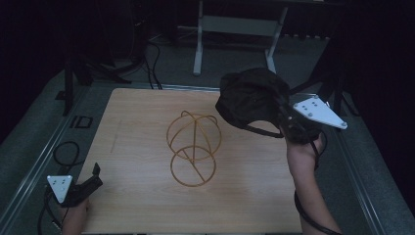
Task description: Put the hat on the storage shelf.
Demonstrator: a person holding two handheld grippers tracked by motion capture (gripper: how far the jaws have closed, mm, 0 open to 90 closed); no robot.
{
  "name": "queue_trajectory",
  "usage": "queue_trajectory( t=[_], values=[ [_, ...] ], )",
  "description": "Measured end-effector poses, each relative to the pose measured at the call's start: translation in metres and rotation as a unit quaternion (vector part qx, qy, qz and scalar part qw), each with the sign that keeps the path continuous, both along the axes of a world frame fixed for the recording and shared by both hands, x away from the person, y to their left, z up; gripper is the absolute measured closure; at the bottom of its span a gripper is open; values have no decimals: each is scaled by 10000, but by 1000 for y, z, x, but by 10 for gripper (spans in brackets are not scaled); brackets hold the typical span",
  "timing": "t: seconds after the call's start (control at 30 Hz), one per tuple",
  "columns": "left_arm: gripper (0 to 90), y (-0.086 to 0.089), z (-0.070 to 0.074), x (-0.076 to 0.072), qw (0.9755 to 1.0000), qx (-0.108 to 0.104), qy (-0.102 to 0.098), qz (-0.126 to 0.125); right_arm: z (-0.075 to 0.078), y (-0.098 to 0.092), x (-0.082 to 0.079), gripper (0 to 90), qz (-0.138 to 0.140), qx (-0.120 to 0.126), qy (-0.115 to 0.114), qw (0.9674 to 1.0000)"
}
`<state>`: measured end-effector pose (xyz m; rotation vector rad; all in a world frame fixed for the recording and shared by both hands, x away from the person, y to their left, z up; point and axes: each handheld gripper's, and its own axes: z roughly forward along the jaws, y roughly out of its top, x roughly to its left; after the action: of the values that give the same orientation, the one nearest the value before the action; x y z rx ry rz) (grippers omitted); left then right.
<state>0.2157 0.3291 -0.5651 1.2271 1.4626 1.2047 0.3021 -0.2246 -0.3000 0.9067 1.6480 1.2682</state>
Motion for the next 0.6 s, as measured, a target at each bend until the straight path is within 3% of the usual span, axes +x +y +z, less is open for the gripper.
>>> queue_trajectory(
  t=[0.6],
  values=[
    [6, 0, 0, 0, 10000, -16, -3, -25, 11, 57, -4, 879, 630, -53, -132, 9979]
  ],
)
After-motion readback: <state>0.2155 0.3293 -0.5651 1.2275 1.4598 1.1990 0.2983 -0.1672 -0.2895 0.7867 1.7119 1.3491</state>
